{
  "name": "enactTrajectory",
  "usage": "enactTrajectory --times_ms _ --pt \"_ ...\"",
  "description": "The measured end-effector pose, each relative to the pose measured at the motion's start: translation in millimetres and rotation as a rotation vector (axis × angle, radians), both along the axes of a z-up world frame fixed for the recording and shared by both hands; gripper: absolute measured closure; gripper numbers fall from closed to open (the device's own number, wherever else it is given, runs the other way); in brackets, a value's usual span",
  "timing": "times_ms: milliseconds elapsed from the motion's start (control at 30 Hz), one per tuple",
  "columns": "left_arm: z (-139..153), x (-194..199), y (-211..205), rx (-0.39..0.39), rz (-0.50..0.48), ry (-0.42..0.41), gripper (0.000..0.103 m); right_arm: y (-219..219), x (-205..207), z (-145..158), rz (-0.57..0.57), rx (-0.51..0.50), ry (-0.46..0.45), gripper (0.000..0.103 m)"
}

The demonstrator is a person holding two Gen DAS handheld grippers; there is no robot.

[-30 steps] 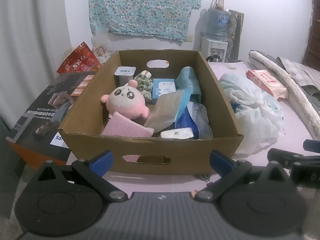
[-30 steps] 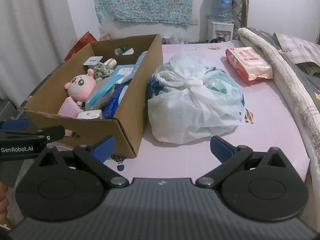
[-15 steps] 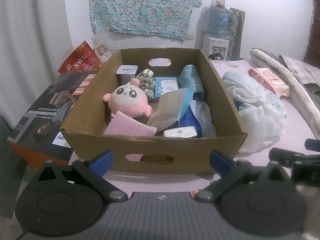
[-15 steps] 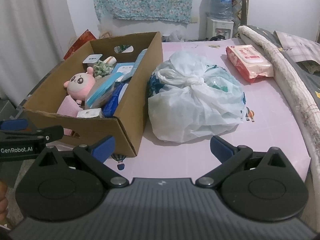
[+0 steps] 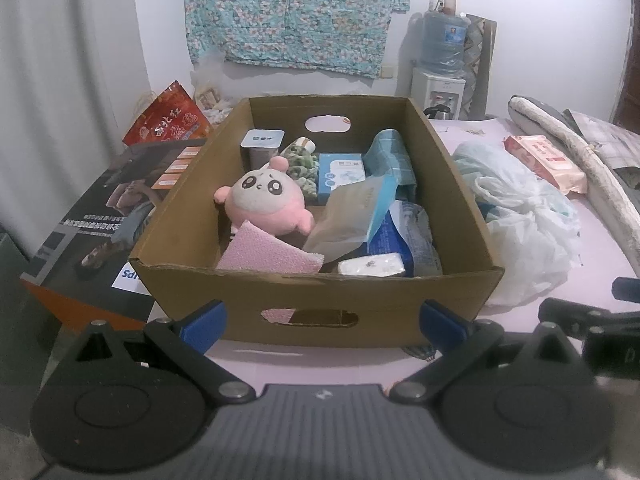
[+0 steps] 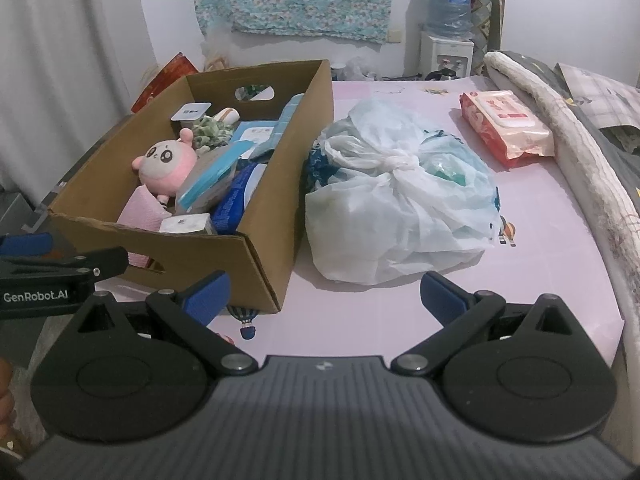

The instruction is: Organize soft objects

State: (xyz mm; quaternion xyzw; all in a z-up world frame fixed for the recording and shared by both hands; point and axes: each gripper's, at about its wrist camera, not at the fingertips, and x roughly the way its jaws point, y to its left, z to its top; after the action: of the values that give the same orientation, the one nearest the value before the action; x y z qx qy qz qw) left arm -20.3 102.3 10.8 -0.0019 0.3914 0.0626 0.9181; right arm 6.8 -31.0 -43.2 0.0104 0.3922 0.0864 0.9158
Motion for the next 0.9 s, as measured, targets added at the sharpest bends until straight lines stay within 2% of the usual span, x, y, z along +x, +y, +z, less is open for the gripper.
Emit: enactTrajectory --times_ms 900 --pt "2.1 -0.7 6.4 0.01 0.015 -0.001 0.0 6.9 3.5 1.6 0.018 -0.009 0.004 0.001"
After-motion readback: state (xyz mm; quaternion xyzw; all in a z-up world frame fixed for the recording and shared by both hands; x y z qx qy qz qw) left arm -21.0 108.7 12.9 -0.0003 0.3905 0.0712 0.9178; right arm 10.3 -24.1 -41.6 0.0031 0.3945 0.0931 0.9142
